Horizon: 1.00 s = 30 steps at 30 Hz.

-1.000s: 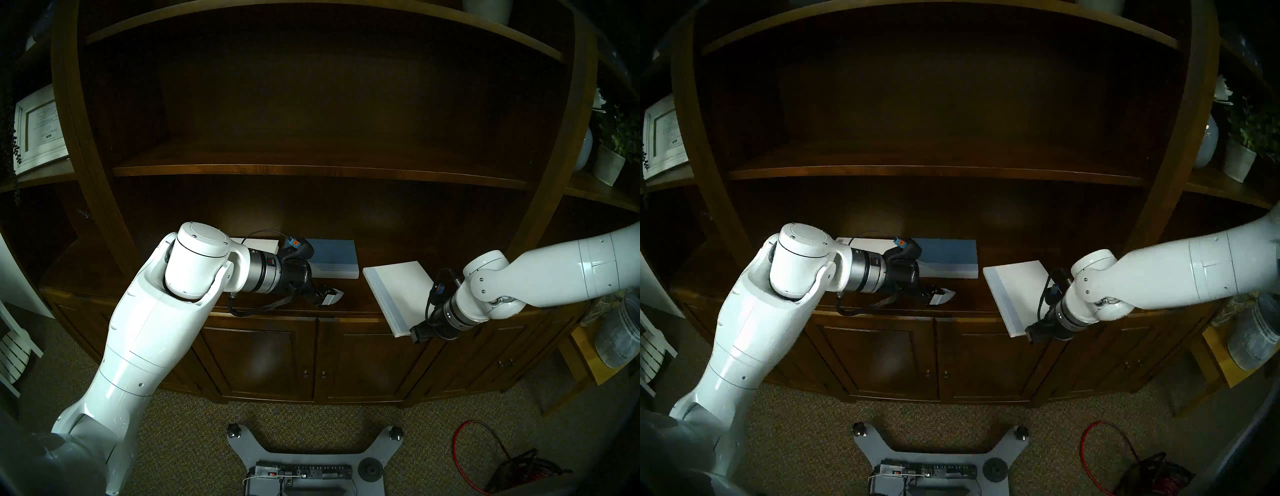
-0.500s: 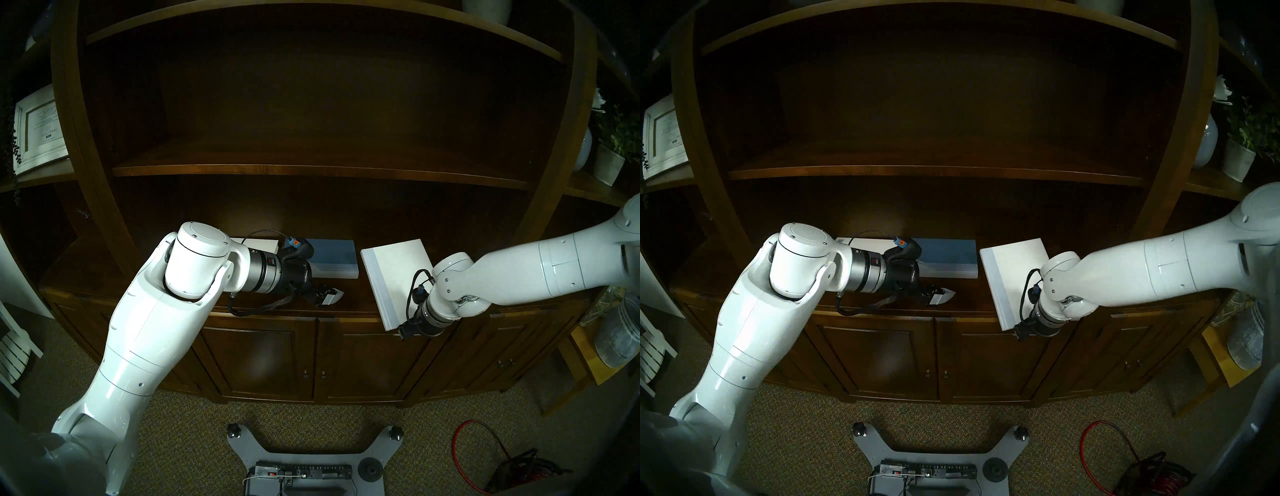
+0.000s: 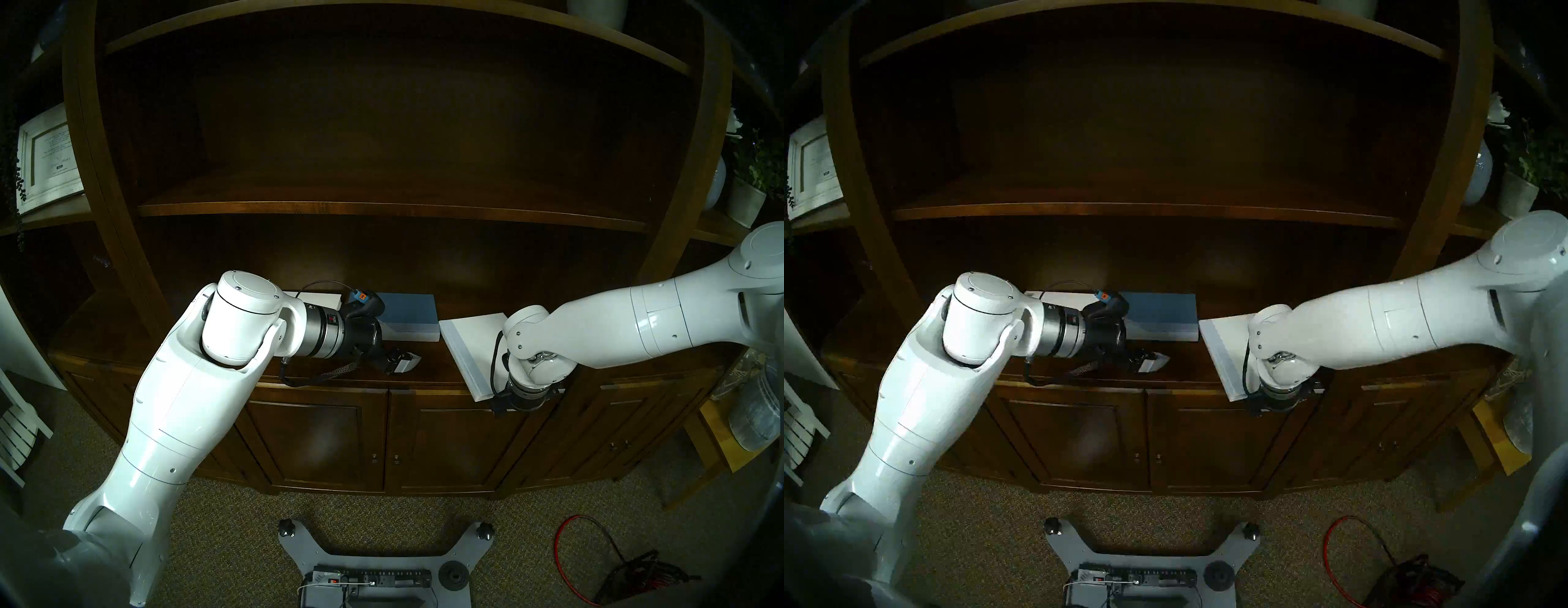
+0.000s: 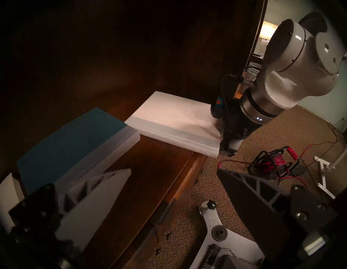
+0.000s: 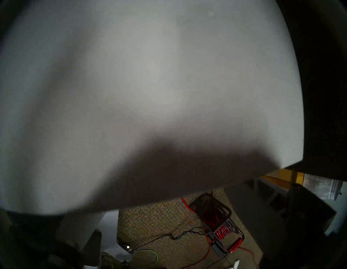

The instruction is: Close the books and align them horizontally on the shelf

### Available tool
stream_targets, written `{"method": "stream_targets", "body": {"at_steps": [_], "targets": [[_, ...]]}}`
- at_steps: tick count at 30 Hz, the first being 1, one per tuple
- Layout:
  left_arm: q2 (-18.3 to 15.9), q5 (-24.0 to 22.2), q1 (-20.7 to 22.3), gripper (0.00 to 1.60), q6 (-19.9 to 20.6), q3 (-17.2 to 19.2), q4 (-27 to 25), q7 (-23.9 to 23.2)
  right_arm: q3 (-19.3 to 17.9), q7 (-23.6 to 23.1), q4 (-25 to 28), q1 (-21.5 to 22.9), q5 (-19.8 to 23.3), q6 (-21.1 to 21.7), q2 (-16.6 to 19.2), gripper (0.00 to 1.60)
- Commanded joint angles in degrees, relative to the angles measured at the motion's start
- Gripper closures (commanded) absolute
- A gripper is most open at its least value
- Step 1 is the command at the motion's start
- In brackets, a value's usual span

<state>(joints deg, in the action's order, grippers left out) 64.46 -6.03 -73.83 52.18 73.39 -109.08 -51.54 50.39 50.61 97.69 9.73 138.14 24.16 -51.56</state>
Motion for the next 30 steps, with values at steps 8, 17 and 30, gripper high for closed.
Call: {"method": "stream_targets", "body": {"at_steps": [8,17,30], "targets": [[0.25,0.27,1.86,0.00,-0.38,0.33,-1.06,-0.09,-0.43,6.69,12.29,8.45,2.36,-2.52,5.17,0.00],[0.31,0.39,1.80,0.00,-0.38,0.39,-1.06,-0.19,0.82,10.01,22.07,12.71,4.67,-3.86,10.67,0.00],[0.38,0.52,1.72,0.00,-0.37,0.46,-1.04,-0.30,-1.72,12.41,35.39,17.67,6.93,-6.43,13.41,0.00]]}}
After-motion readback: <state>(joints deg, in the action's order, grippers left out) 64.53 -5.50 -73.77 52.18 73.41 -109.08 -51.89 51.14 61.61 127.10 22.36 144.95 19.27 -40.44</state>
